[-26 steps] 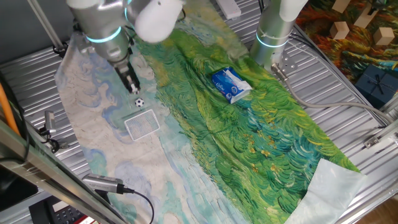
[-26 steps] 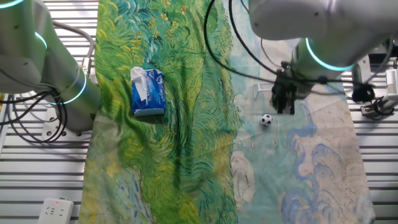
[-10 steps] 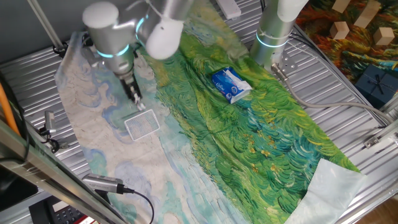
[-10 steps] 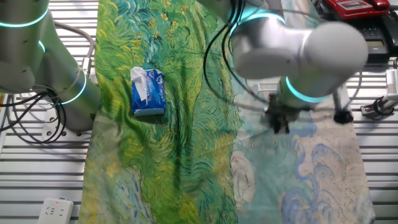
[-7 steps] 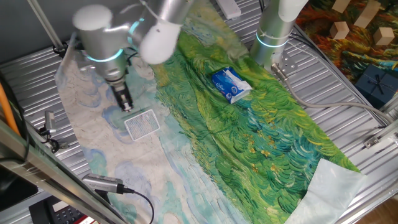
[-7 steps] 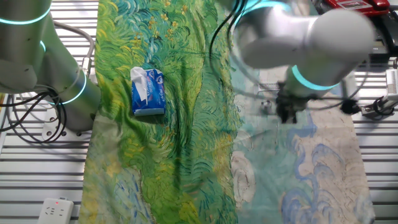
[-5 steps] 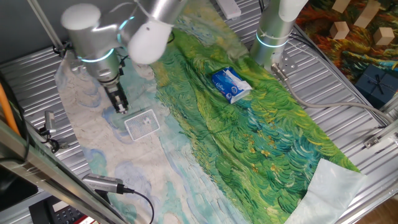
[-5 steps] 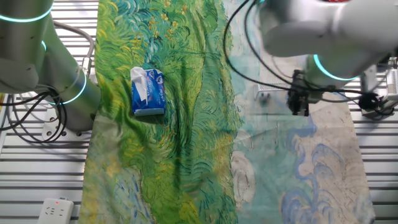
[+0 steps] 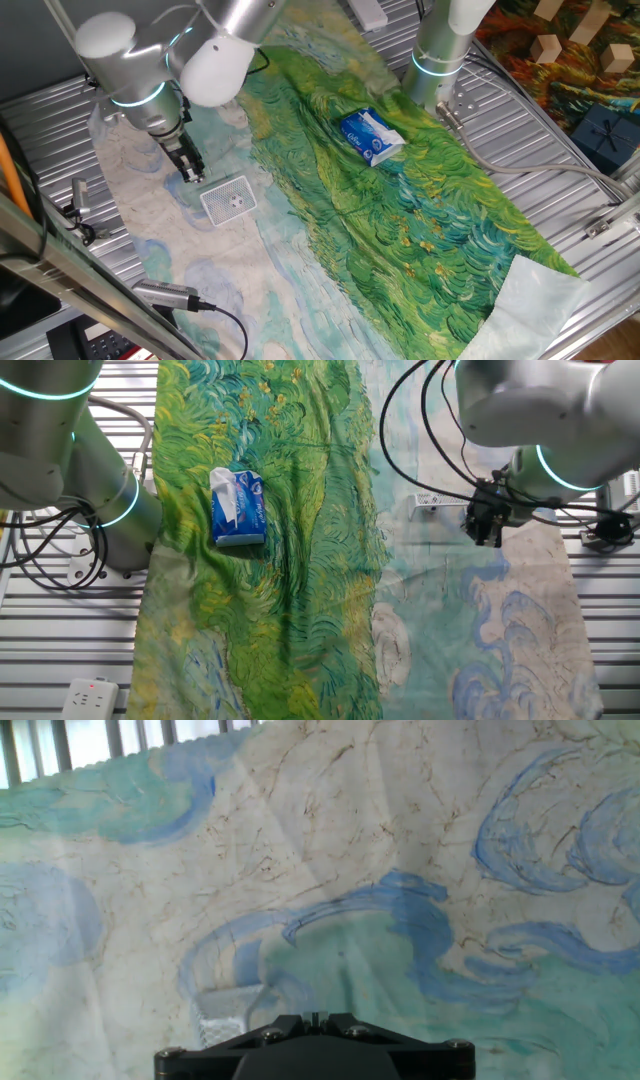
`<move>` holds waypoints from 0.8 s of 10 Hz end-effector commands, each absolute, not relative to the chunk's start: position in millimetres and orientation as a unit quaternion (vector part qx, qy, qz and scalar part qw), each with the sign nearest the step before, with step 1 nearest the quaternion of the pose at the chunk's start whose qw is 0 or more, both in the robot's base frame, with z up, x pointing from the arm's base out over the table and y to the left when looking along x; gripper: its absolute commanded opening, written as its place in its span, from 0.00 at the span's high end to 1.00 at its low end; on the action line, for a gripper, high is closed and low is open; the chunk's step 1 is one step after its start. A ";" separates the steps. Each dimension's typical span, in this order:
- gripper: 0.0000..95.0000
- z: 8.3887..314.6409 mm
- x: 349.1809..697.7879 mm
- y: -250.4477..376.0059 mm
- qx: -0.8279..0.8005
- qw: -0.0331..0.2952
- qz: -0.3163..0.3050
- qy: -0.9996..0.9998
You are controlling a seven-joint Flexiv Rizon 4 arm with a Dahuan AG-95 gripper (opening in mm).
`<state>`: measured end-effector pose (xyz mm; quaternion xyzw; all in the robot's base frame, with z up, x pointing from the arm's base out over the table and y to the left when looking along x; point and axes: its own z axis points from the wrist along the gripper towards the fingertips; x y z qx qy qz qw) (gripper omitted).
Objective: Push the soccer ball into the goal
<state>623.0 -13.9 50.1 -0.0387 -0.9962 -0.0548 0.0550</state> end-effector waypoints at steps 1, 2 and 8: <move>1.00 48.5 614.9 -18.0 -0.032 0.039 -0.048 -0.998; 1.00 48.4 614.8 -18.1 -0.033 0.040 -0.048 -0.997; 1.00 48.0 614.8 -18.1 -0.067 0.044 -0.046 -0.996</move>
